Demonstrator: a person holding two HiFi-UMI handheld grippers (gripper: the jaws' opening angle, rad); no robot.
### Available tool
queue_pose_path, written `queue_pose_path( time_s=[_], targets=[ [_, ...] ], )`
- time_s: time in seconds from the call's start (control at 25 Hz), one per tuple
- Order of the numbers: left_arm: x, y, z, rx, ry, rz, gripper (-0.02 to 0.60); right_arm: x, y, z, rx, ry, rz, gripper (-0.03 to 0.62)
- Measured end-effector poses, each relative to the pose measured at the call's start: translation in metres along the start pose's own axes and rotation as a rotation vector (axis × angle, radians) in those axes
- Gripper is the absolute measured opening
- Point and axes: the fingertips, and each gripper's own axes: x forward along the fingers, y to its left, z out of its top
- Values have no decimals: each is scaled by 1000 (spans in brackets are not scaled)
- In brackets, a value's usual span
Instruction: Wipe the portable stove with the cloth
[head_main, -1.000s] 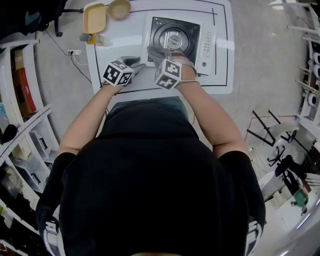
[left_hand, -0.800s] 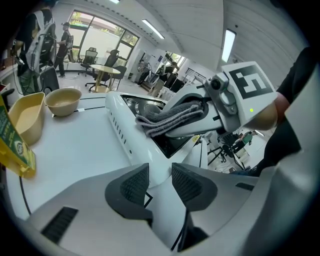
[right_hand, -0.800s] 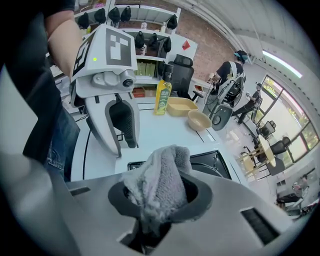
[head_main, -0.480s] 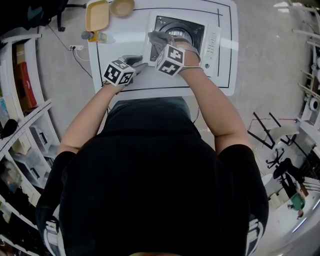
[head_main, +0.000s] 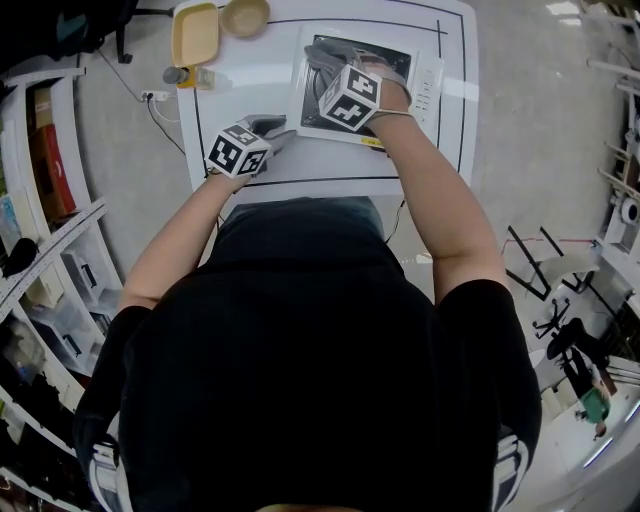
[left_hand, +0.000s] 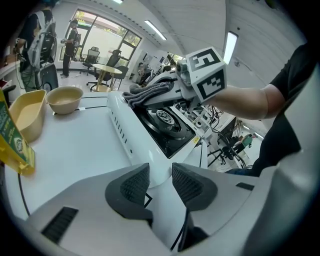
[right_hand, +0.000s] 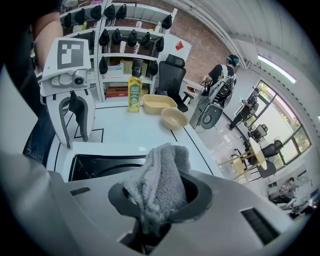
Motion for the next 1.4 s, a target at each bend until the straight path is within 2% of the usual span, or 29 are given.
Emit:
queue_pose_path(
  time_s=[0.28, 0.48, 0.64, 0.88, 1.0, 1.2, 1.4],
  targets=[
    [3, 0, 1, 3, 4, -10, 153, -2, -34, -28, 91, 21, -40, 110],
    [3, 1, 2, 3, 2, -14, 153, -9, -42, -44, 155, 20, -47, 110],
    [1, 2, 3, 7, 3, -16, 153, -14, -48, -56, 258, 5, -42, 110],
    [1, -1, 3, 10, 4, -21, 153, -27, -56, -88, 471, -20, -33, 110],
    [1, 0, 3, 8, 5, -26, 153, -33, -58, -106, 524, -8, -54, 110],
    [1, 1, 2, 11, 7, -33, 153, -44, -47, -127, 566, 8, -92, 110],
    [1, 0, 1, 19, 14, -37, 153, -57, -31, -137, 517, 52, -127, 110]
  ],
)
